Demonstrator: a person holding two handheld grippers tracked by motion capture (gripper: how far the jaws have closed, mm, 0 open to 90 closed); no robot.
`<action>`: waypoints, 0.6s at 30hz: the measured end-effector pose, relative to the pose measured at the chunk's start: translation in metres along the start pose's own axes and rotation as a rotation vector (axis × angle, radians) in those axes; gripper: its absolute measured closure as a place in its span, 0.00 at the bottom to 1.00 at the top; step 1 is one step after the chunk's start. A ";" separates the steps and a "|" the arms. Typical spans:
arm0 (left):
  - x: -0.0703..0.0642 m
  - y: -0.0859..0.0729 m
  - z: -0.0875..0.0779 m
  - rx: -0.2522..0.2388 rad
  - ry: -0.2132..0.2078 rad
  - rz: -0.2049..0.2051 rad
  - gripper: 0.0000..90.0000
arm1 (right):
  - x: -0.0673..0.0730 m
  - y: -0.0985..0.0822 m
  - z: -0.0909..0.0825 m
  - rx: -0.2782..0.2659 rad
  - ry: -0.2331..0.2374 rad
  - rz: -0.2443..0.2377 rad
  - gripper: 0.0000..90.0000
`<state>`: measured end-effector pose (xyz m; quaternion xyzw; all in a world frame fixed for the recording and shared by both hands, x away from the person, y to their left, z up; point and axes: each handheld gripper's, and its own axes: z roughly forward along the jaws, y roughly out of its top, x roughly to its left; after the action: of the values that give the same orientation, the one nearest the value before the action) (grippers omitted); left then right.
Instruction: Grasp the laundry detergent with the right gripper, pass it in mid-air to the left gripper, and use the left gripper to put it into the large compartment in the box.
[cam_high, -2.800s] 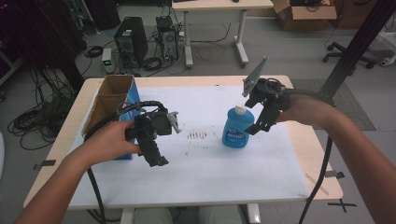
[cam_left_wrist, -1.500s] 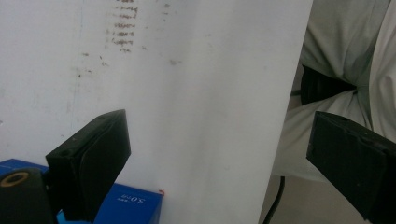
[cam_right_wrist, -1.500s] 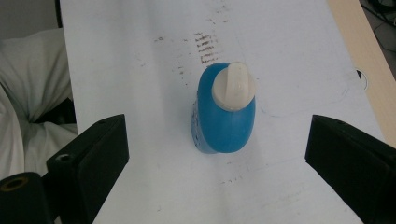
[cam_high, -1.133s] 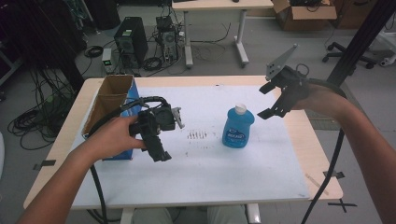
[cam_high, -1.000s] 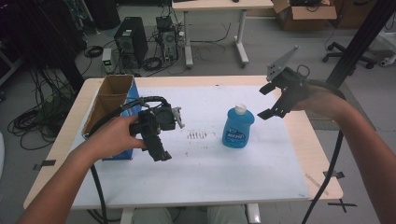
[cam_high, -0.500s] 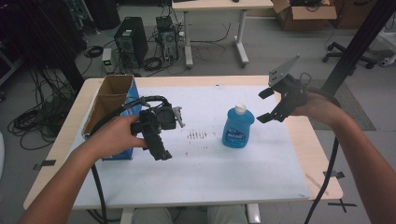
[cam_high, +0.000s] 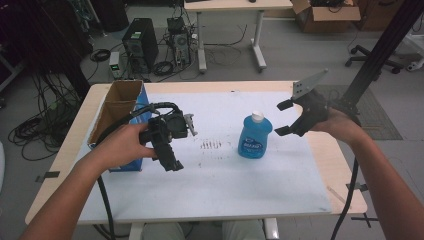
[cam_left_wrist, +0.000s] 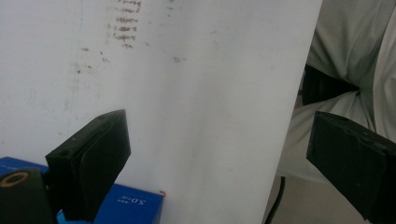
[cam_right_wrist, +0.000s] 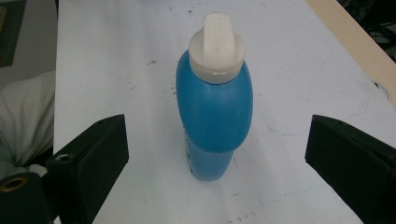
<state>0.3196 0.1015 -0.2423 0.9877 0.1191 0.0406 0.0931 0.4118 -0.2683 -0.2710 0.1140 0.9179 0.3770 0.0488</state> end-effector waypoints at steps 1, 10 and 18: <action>0.000 0.000 0.000 0.001 0.000 0.001 0.07 | 0.000 -0.002 0.001 -0.008 0.000 0.003 0.06; 0.001 0.000 0.001 0.000 -0.002 -0.007 0.07 | -0.001 -0.019 0.010 -0.051 0.008 0.029 0.06; 0.002 0.000 0.002 0.004 -0.005 -0.010 0.07 | -0.002 -0.031 0.017 -0.088 0.013 0.048 0.06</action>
<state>0.3215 0.1020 -0.2445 0.9873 0.1238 0.0374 0.0918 0.4115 -0.2786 -0.3044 0.1314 0.8977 0.4188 0.0389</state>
